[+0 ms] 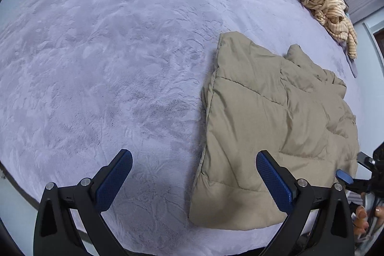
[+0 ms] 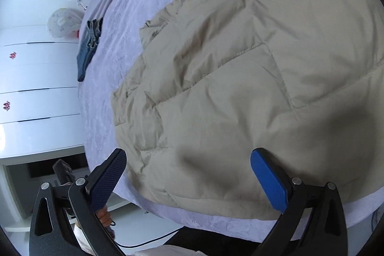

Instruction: Fold large clothes

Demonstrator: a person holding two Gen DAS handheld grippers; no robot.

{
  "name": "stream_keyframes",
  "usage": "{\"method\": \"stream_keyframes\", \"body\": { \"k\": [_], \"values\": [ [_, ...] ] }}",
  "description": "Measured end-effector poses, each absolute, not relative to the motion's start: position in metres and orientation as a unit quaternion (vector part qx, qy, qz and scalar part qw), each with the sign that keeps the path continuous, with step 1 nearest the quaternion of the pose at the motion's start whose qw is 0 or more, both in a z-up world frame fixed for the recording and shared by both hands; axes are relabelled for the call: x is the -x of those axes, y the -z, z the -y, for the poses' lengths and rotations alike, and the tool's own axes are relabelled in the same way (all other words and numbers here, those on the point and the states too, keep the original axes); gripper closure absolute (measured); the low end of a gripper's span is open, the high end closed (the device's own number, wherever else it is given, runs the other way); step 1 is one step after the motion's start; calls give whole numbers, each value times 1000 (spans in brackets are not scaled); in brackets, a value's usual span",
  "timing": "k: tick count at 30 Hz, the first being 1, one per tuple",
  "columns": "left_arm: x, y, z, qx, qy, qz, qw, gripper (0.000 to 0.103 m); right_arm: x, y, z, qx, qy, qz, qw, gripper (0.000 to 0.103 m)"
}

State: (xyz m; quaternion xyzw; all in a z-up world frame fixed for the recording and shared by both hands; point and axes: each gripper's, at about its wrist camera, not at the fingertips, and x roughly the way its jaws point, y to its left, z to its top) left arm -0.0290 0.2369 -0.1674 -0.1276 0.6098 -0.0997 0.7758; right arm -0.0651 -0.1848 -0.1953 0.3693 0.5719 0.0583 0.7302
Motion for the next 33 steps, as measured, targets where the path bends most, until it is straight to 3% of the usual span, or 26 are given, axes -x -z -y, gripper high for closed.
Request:
{"method": "stream_keyframes", "body": {
  "k": [18, 26, 29, 31, 33],
  "values": [
    [-27, 259, -198, 198, 317, -656, 656, 0, 55, 220, 178, -346, 0, -598, 722, 0],
    [-38, 269, -157, 248, 391, -663, 588, 0, 51, 223, 175, -334, 3, -607, 722, 0],
    [-33, 266, -126, 205, 397, -670, 592, 1, 48, 224, 172, -326, 8, -612, 720, 0],
    [-34, 259, -120, 201, 402, -667, 594, 47, 46, 224, 171, -322, 9, -617, 718, 0],
    [-36, 247, -125, 218, 407, -658, 595, 63, 45, 218, 170, -320, -1, -622, 715, 0]
  ]
}}
